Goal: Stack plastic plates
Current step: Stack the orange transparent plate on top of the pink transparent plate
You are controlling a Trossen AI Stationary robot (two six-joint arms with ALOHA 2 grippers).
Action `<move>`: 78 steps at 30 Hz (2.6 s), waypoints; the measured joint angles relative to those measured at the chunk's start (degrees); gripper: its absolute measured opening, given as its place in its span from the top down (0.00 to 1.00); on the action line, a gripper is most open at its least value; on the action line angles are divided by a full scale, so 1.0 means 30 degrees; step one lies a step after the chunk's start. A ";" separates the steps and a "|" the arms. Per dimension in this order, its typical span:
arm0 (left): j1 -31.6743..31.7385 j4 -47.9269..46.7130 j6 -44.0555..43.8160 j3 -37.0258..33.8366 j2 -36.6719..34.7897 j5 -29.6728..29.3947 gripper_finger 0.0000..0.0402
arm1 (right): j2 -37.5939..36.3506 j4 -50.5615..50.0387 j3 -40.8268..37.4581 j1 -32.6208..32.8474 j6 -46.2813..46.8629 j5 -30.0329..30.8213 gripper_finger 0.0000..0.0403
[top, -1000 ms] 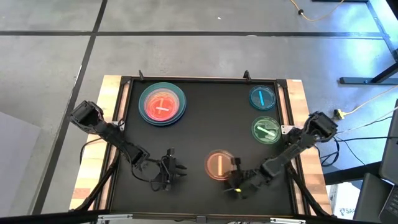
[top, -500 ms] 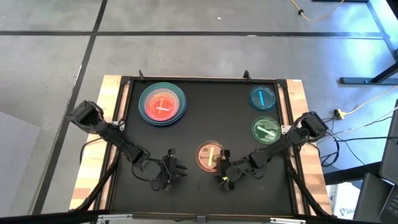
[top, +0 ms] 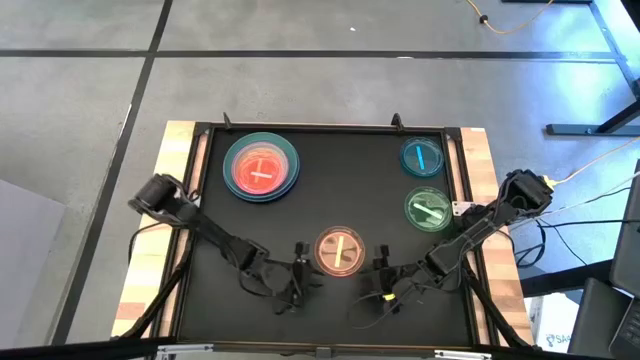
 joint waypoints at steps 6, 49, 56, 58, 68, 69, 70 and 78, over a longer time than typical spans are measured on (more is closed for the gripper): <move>0.1432 -0.1508 0.0303 0.1788 0.1241 0.0910 0.66 | -0.0004 0.0928 -0.1372 0.1855 0.3481 0.2676 0.51; 0.2850 -0.2820 0.2499 0.3282 0.4507 0.4228 0.73 | -0.0172 0.0868 -0.1620 0.4723 0.5164 0.9571 0.51; 0.2829 -0.3093 0.2407 0.3241 0.4207 0.3185 0.98 | -0.0172 0.0886 -0.1620 0.4748 0.5062 0.9704 0.51; 0.2704 -0.3454 0.2135 0.3219 0.3789 0.2414 0.98 | -0.0172 0.0865 -0.1620 0.4751 0.5067 0.9542 0.51; 0.2106 -0.7086 0.1836 0.3194 0.0234 0.0725 1.00 | -0.0172 0.0852 -0.1620 0.4755 0.5273 0.9411 0.51; 0.2057 -0.7594 0.1829 0.3124 -0.0160 0.0339 1.00 | -0.0164 0.0844 -0.1620 0.4755 0.5297 0.9411 0.51; 0.2000 -0.8005 0.1798 0.3035 -0.0593 -0.0022 1.00 | -0.0164 0.0815 -0.1620 0.4755 0.5501 0.9411 0.51; 0.2034 -0.8298 0.1078 -0.0100 -0.4428 -0.1546 1.00 | -0.0164 0.0553 -0.1613 0.4726 0.5682 0.9411 0.51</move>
